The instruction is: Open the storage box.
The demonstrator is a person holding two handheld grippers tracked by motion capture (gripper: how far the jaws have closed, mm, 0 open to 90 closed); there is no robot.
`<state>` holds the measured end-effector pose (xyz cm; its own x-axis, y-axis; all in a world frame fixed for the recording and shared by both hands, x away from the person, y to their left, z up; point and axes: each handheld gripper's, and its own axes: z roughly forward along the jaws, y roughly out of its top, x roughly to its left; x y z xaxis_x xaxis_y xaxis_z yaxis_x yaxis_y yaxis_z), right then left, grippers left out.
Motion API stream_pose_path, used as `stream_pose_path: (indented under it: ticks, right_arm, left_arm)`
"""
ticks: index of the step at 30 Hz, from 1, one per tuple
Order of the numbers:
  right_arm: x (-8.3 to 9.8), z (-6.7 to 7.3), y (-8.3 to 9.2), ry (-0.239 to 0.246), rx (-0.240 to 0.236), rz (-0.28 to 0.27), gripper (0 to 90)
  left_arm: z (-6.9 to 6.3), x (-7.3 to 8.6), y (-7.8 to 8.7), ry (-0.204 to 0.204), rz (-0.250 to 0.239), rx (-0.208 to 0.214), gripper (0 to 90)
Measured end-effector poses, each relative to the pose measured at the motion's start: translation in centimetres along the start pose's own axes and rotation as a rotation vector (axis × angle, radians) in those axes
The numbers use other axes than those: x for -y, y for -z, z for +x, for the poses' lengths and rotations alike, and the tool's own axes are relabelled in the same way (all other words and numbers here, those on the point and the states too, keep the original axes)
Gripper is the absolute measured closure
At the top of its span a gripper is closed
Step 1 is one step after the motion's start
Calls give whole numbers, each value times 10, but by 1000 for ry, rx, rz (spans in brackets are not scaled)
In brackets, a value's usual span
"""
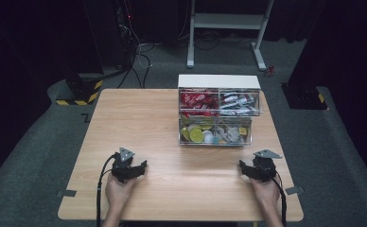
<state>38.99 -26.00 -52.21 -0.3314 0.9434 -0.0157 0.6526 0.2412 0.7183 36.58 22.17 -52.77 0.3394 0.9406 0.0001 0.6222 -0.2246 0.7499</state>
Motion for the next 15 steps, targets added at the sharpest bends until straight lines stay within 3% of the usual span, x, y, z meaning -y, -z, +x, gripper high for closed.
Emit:
stream_pose_path:
  ticks: [15]
  right_arm:
    - [-4,5,19,-34,-84,-65,296]
  left_arm:
    - [0,0,0,1,0,1,295]
